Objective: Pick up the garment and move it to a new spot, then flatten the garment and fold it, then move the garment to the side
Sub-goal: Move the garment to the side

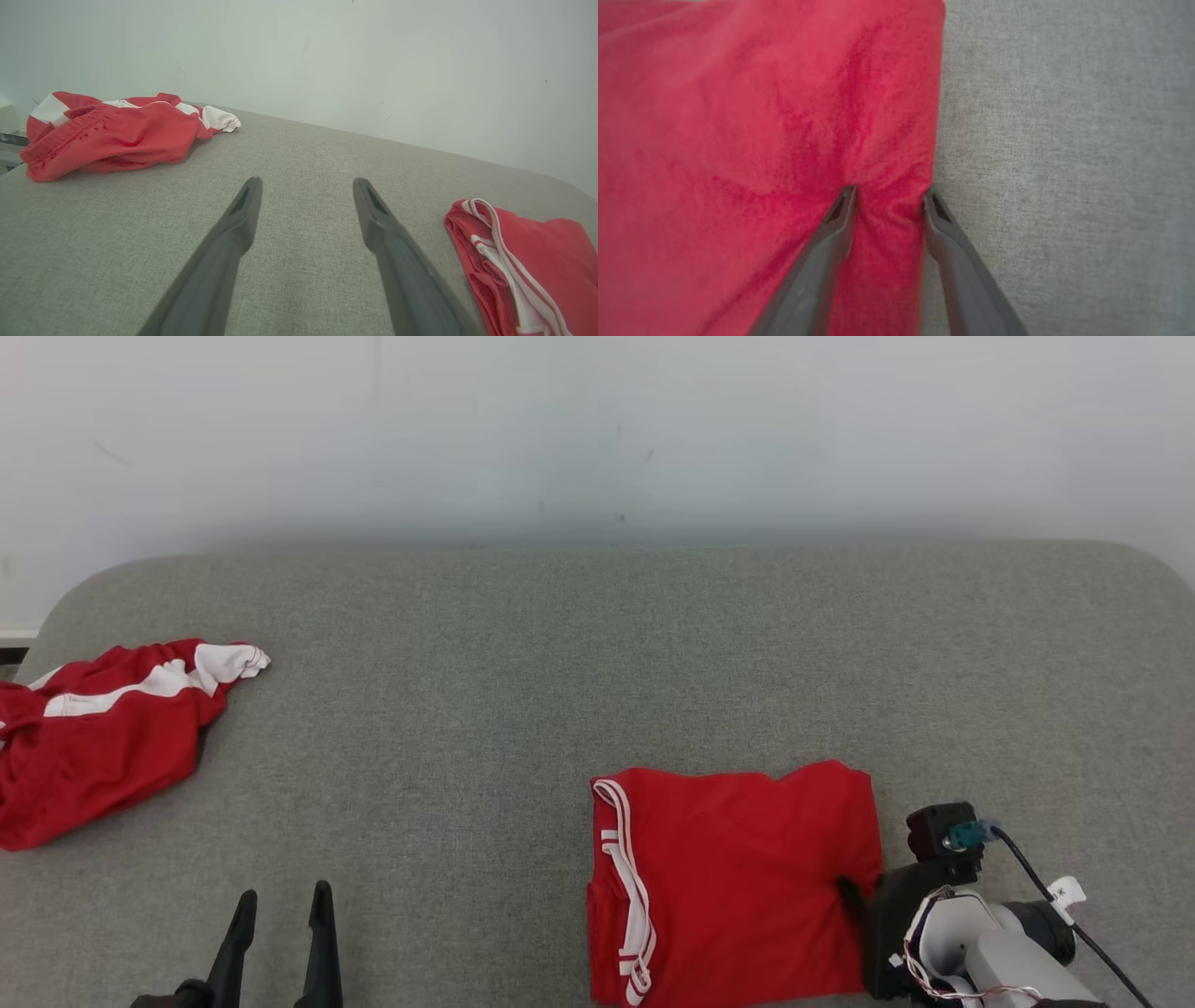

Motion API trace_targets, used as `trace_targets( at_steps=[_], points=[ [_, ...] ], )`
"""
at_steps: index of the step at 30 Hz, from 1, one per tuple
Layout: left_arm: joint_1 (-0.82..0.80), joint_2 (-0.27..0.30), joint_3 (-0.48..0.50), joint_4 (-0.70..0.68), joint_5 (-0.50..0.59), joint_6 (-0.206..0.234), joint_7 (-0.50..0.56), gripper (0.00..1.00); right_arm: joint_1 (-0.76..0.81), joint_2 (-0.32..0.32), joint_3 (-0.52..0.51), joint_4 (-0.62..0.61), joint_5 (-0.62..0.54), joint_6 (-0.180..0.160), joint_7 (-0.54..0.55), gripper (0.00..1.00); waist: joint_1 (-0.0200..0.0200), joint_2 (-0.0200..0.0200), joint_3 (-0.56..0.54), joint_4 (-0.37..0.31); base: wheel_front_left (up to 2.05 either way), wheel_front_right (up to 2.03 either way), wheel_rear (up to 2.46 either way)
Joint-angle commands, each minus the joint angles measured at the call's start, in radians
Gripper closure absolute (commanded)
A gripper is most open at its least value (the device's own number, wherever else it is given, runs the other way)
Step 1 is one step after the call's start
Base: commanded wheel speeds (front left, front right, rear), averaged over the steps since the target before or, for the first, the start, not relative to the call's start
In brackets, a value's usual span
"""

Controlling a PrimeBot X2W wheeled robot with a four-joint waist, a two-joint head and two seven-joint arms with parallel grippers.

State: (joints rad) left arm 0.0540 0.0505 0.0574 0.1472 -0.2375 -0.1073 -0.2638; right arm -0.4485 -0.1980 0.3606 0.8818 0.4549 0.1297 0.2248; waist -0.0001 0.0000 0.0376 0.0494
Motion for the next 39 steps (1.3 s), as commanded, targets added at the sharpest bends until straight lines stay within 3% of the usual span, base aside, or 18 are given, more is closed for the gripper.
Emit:
trace_targets(
  at_steps=[1,10,18,26,31,39],
  points=[
    [-0.012,0.000,-0.002,-0.005,0.002,-0.002,0.000,0.00,0.009,0.002,0.032,0.015,0.003,0.001,0.024,1.00,0.0001,0.0000,0.013,0.008,0.00,0.00,0.00],
    [-0.036,0.000,-0.006,-0.048,0.001,0.006,-0.001,0.00,-0.136,-0.117,0.221,-0.064,-0.008,-0.001,0.011,1.00,0.0001,0.0000,0.060,-0.025,0.00,0.00,0.00],
    [-0.080,0.000,-0.010,-0.105,0.012,0.008,0.000,0.00,-0.336,-0.172,0.337,-0.102,0.006,-0.001,-0.019,1.00,0.0001,0.0000,0.153,-0.150,0.00,0.00,0.00],
    [-0.155,0.000,-0.025,-0.145,0.038,-0.003,0.000,0.00,-0.486,-0.209,0.335,-0.024,0.000,-0.001,-0.069,1.00,0.0001,0.0000,0.249,-0.268,0.00,0.00,0.00],
    [-0.204,0.001,-0.058,-0.178,0.084,-0.012,0.000,0.00,-0.568,-0.262,0.265,0.074,-0.009,-0.001,-0.163,1.00,0.0001,0.0000,0.310,-0.320,0.00,0.00,0.00],
    [-0.240,0.025,-0.088,-0.217,0.115,-0.022,0.000,0.00,-0.642,-0.325,0.212,0.159,-0.048,-0.001,-0.283,1.00,0.0001,0.0000,0.382,-0.334,0.00,0.00,0.00]
  ],
)
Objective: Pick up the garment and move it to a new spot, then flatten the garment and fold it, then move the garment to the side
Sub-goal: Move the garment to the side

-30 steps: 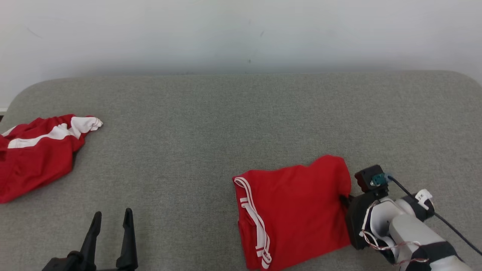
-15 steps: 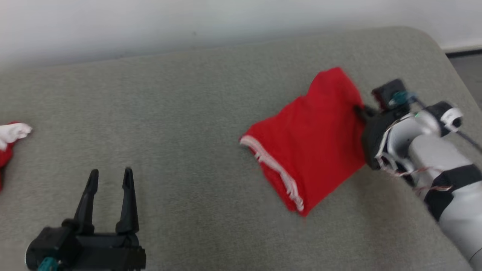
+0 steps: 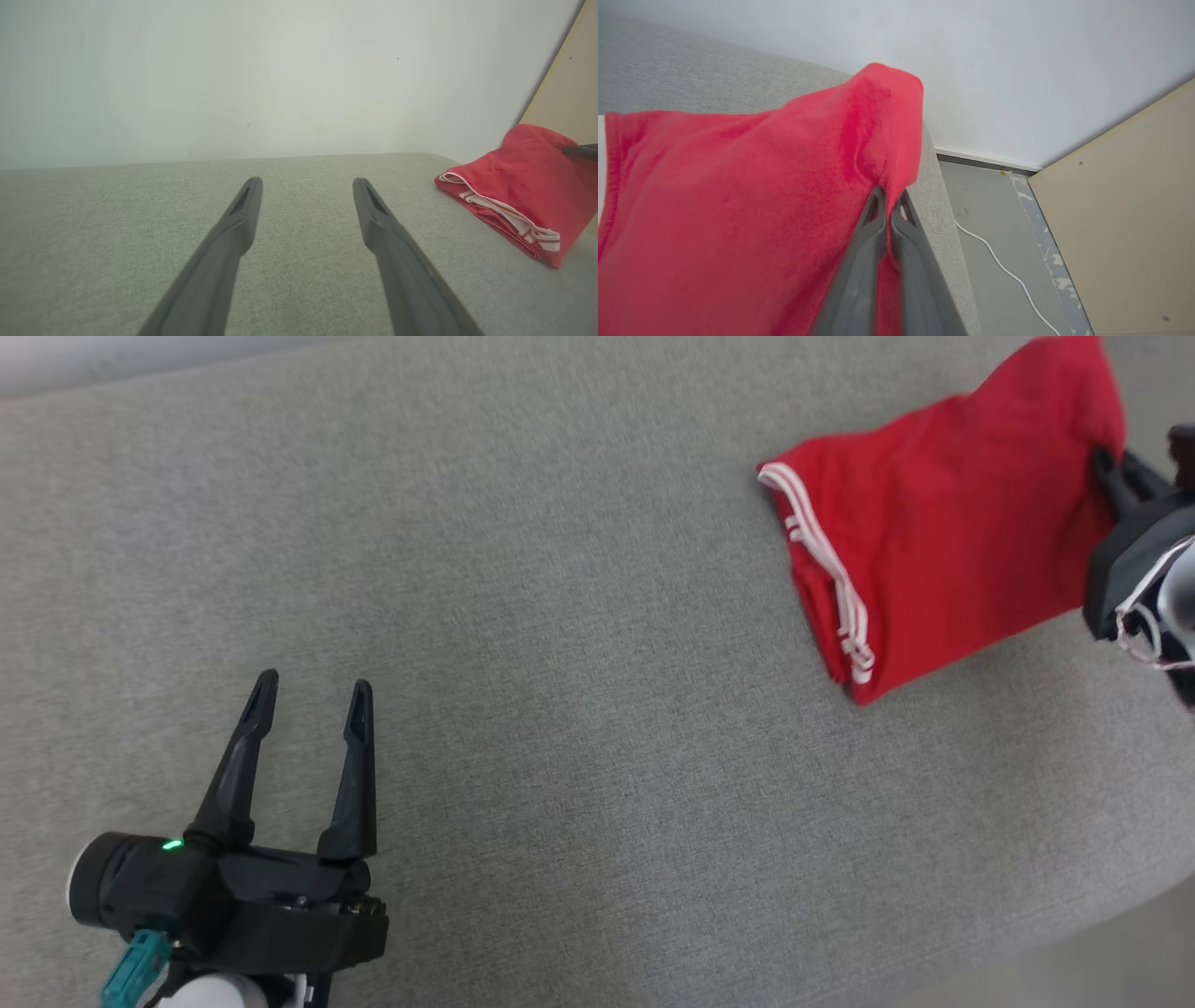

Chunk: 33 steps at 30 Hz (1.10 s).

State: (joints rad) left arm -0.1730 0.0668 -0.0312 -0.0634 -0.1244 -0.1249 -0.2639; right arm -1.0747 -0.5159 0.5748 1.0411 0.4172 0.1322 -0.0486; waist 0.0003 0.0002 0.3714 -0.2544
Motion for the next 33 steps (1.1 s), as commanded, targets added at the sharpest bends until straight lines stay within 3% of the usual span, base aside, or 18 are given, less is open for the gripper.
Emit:
trace_targets(
  at_steps=[1,11,18,20,21,29,33],
  points=[
    [-0.014,0.012,-0.001,-0.012,0.004,-0.005,0.000,0.00,-0.025,-0.011,-0.004,0.005,-0.023,-0.003,-0.026,1.00,-0.0003,-0.0002,0.058,-0.031,0.00,0.00,0.00],
    [-0.050,0.046,-0.037,-0.042,0.017,-0.004,0.000,0.00,-0.109,-0.050,-0.067,0.111,-0.200,-0.003,-0.134,1.00,-0.0003,-0.0002,0.123,-0.022,0.00,0.00,0.00],
    [-0.062,0.056,-0.048,-0.045,0.009,-0.004,0.000,0.00,-0.122,-0.036,-0.158,0.172,-0.298,-0.003,-0.185,1.00,-0.0003,-0.0002,0.122,-0.015,0.00,0.00,0.00],
    [-0.064,0.058,-0.048,-0.041,0.004,-0.004,0.000,0.00,-0.121,-0.034,-0.180,0.174,-0.326,-0.003,-0.195,0.25,-0.0003,-0.0002,0.118,-0.011,0.00,0.00,0.00],
    [-0.063,0.058,-0.049,-0.039,0.001,-0.004,0.000,0.00,-0.120,-0.033,-0.193,0.171,-0.340,-0.003,-0.202,0.00,-0.0003,-0.0002,0.115,-0.008,0.00,0.00,0.00],
    [-0.040,0.038,-0.039,-0.021,-0.014,-0.004,0.000,0.00,-0.067,-0.016,-0.281,0.104,-0.428,-0.003,-0.215,0.00,-0.0003,-0.0002,0.072,0.021,0.00,0.00,0.00],
    [-0.016,0.019,-0.010,-0.007,-0.026,-0.003,0.000,0.00,0.013,0.009,-0.350,-0.020,-0.430,-0.003,-0.217,0.00,-0.0003,-0.0002,0.018,0.051,0.00,0.00,0.00]
  ],
)
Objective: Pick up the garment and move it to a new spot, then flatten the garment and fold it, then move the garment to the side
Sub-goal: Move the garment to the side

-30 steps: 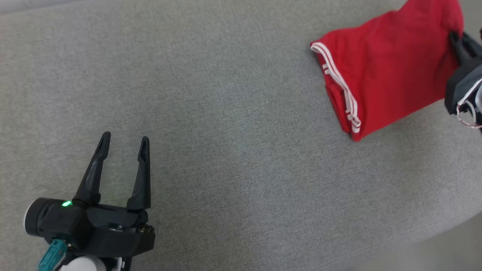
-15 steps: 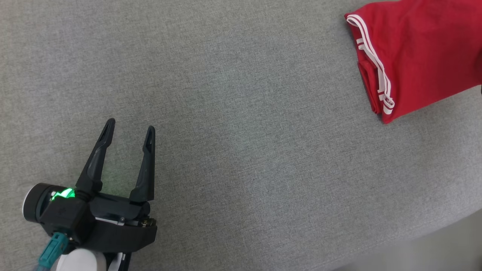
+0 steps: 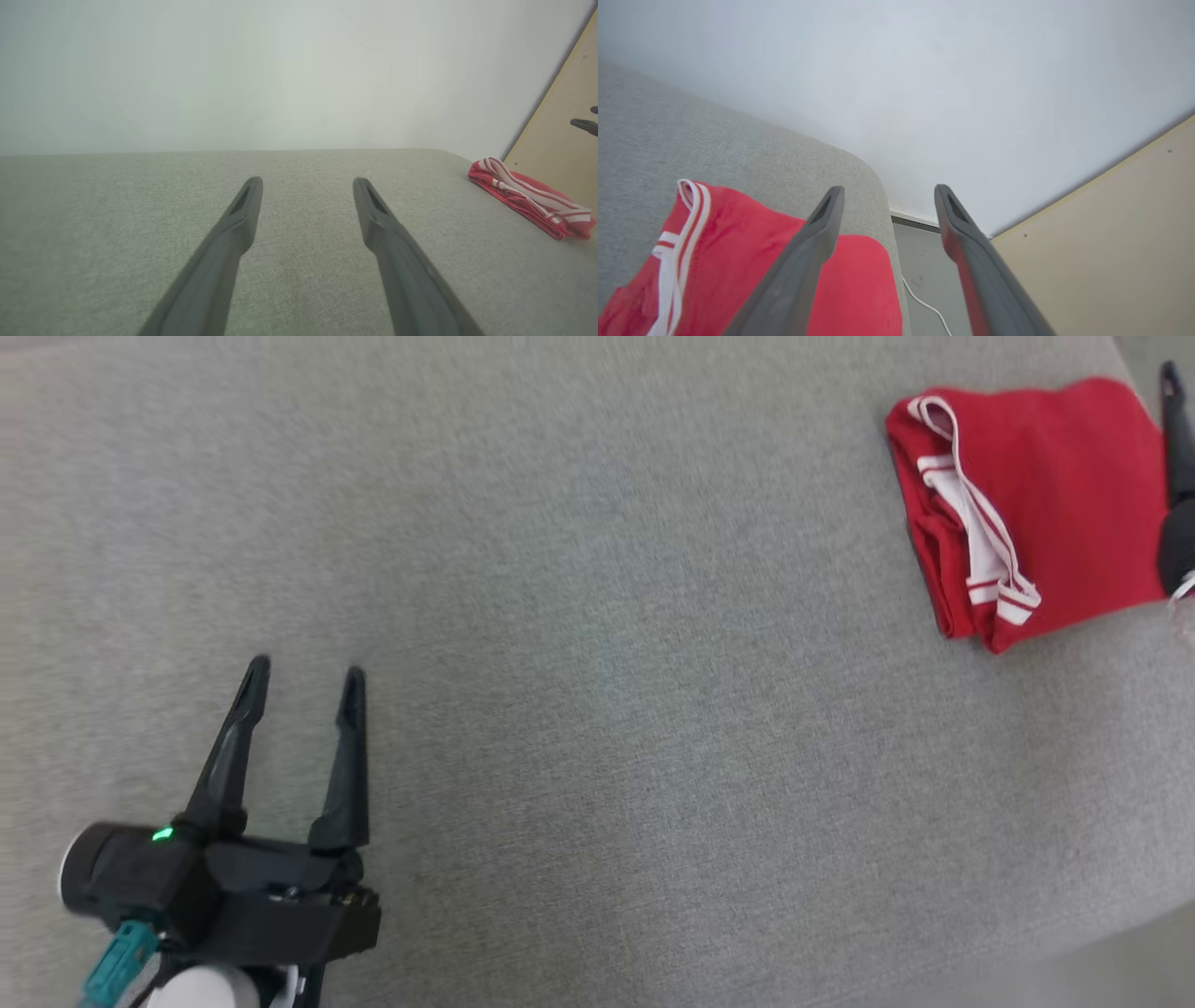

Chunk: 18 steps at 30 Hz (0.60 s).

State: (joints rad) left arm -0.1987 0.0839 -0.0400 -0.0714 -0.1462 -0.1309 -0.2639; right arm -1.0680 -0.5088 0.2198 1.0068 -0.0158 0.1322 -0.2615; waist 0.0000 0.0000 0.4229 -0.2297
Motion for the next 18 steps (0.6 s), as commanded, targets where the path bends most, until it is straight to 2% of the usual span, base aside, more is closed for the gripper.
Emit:
trace_targets(
  at_steps=[1,5,10,18],
  points=[
    [0.017,-0.004,0.008,0.007,-0.005,0.004,0.000,0.00,0.039,0.010,-0.011,-0.022,0.007,-0.003,-0.004,0.00,0.0000,0.0000,-0.050,0.034,0.00,0.00,0.00],
    [0.055,-0.020,0.054,0.026,-0.023,0.011,0.000,0.00,0.178,0.040,-0.070,-0.191,0.038,-0.003,-0.004,0.00,0.0000,0.0000,-0.120,0.064,0.00,0.00,0.00],
    [0.110,-0.028,0.114,0.058,-0.040,0.012,0.000,0.00,0.398,0.109,-0.144,-0.389,0.105,-0.003,-0.004,0.00,0.0000,0.0000,-0.216,0.097,0.00,0.00,0.00],
    [0.190,-0.033,0.181,0.103,-0.035,0.015,0.000,0.00,0.704,0.224,-0.182,-0.630,0.160,-0.003,-0.004,0.00,0.0000,0.0000,-0.338,0.142,0.00,0.00,0.00]
  ],
)
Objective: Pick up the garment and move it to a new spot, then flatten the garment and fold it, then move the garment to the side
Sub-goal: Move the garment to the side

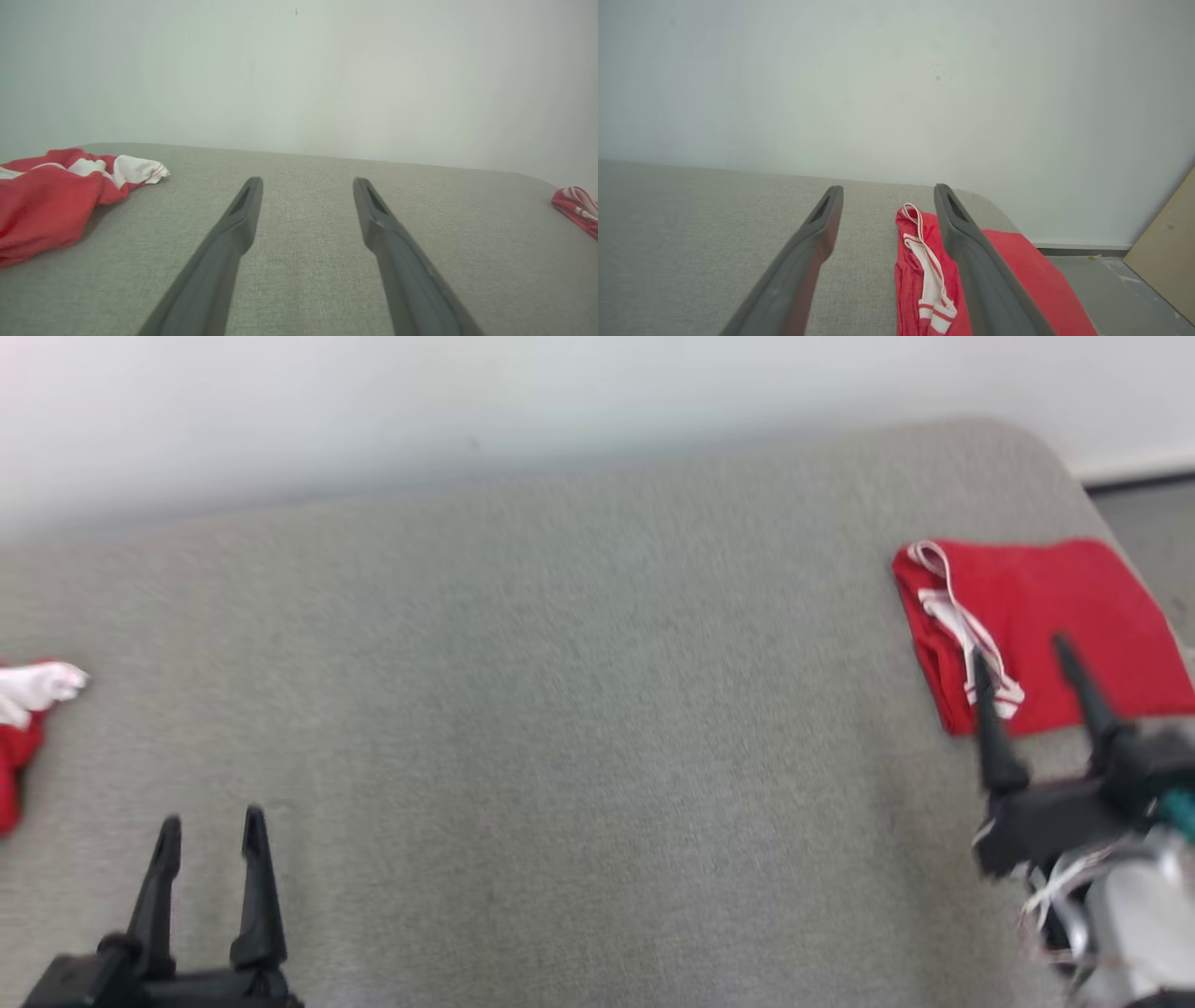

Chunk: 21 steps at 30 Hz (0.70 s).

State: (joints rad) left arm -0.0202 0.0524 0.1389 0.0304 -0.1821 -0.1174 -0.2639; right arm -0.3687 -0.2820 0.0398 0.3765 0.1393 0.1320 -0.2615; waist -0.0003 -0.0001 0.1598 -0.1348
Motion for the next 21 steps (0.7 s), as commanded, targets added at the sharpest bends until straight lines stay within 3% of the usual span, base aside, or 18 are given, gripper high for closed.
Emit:
trace_targets(
  at_steps=[1,13,21],
  points=[
    [0.021,-0.002,0.007,0.008,-0.006,0.003,0.000,0.00,0.034,0.013,0.001,-0.019,0.013,-0.003,-0.004,0.00,0.0003,0.0001,-0.090,0.050,0.00,0.00,0.00],
    [0.112,-0.002,0.001,0.075,-0.031,0.046,0.000,0.00,0.218,0.127,0.069,-0.067,0.066,-0.003,-0.004,0.00,0.0003,0.0001,-0.187,0.054,0.00,0.00,0.00],
    [0.102,-0.002,-0.020,0.111,-0.031,0.049,0.000,0.00,0.247,0.138,0.058,-0.011,0.074,-0.003,-0.005,0.00,0.0003,0.0001,-0.201,0.067,0.00,0.00,0.00]
  ],
)
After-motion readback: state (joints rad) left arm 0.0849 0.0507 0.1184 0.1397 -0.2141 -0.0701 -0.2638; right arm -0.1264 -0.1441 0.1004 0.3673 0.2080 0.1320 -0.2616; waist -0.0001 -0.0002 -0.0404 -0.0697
